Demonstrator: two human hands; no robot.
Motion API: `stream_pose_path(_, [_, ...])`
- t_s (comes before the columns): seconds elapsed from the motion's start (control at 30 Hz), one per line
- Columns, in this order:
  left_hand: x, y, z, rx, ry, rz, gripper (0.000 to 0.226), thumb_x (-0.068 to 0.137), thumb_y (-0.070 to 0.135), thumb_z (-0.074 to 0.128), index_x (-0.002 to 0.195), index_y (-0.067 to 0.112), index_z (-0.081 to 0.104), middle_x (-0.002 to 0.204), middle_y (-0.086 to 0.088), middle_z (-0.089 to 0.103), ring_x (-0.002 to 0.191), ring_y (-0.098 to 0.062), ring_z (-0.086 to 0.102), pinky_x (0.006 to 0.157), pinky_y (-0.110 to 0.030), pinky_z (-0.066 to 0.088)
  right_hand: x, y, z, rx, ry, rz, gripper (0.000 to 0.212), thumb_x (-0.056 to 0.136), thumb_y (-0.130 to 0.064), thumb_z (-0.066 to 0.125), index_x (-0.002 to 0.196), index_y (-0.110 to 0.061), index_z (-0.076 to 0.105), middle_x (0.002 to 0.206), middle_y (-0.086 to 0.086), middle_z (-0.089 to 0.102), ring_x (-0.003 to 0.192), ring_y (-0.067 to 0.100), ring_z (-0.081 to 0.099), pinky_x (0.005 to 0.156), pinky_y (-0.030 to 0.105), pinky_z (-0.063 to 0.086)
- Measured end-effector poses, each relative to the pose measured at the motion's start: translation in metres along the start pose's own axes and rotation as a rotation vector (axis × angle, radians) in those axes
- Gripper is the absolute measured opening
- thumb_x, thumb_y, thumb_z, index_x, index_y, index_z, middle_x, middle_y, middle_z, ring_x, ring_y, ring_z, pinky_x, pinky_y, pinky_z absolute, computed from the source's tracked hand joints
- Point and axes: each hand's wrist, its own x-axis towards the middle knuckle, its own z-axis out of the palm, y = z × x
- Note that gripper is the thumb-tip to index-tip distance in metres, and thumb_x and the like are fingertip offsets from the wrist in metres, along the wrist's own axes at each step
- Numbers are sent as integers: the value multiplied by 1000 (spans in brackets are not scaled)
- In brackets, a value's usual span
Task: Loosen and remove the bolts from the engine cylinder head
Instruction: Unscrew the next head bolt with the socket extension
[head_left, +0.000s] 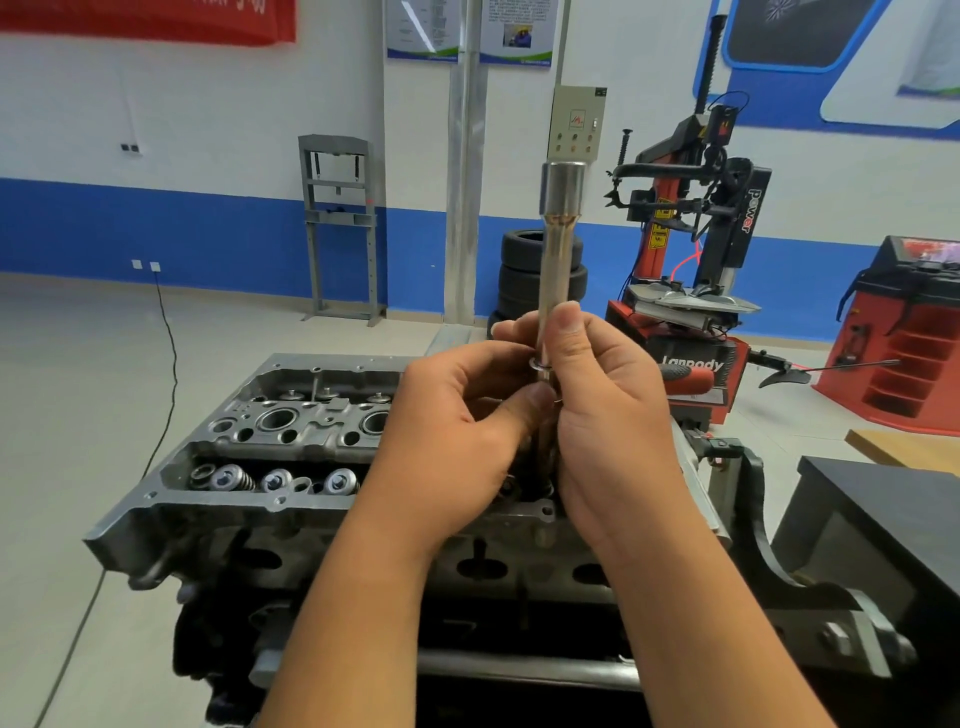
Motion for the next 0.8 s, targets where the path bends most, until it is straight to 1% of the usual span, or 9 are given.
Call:
stream_pose_path(0.1, [-1,0,2,35,86,-4,19,86,19,84,101,29,77,94,11,80,91,-8,78,79,-29,65,1,0,0,43,0,24,25,87,-50,69,88,-26,77,100,8,77,99,30,74,86,55,62])
stream_pose_path(0.17, [-1,-1,2,40,103,-6,19,84,21,86,98,30,77,93,10,80,90,-10,78,79,-33,65,0,-1,-1,62,1,20,21,79,-49,77,87,-30,76,100,9,78,98,31,75,86,59,61])
stream_pose_path(0.23, [0,-2,0,26,66,2,18,88,19,83,102,30,77,96,9,80,93,-11,78,83,-35,65,0,-1,-1,61,11,8,23,75,-49,78,87,-29,75,101,10,78,99,32,75,88,61,60])
stream_pose_path(0.37, [0,-2,-1,-8,-69,-15,29,99,12,69,124,26,74,114,9,79,113,-13,73,98,-40,59,-1,0,-2,50,33,-2,29,86,-49,67,93,-21,74,102,10,77,105,31,73,95,59,58])
stream_pose_path(0.5, [1,-1,0,26,-39,-11,28,97,10,72,114,32,75,107,13,79,106,-7,75,92,-29,62,1,-1,-2,70,33,34,29,94,-48,63,91,-23,77,100,10,77,99,27,73,90,47,61])
stream_pose_path(0.6, [0,-1,1,28,24,-4,24,90,13,81,109,27,76,100,11,80,98,-9,77,87,-32,63,1,-2,-1,83,50,28,42,79,-51,74,100,-16,70,99,10,77,94,27,74,87,53,62])
stream_pose_path(0.67, [0,0,1,26,31,1,24,88,14,83,108,26,76,99,10,80,97,-8,77,87,-32,63,0,-3,-1,79,60,19,52,77,-52,76,106,-10,67,101,10,78,96,31,75,89,59,60])
stream_pose_path(0.73, [0,1,1,3,5,-2,25,91,12,79,113,24,76,103,10,81,101,-8,76,90,-32,63,0,-2,-1,78,51,16,47,81,-52,73,104,-10,69,104,12,77,101,36,73,92,62,59])
stream_pose_path(0.8, [0,2,1,-22,-35,-12,28,96,9,73,118,25,75,108,11,80,107,-7,75,93,-30,61,0,-1,-2,62,39,8,37,87,-52,66,95,-17,75,103,12,76,104,35,72,94,57,58])
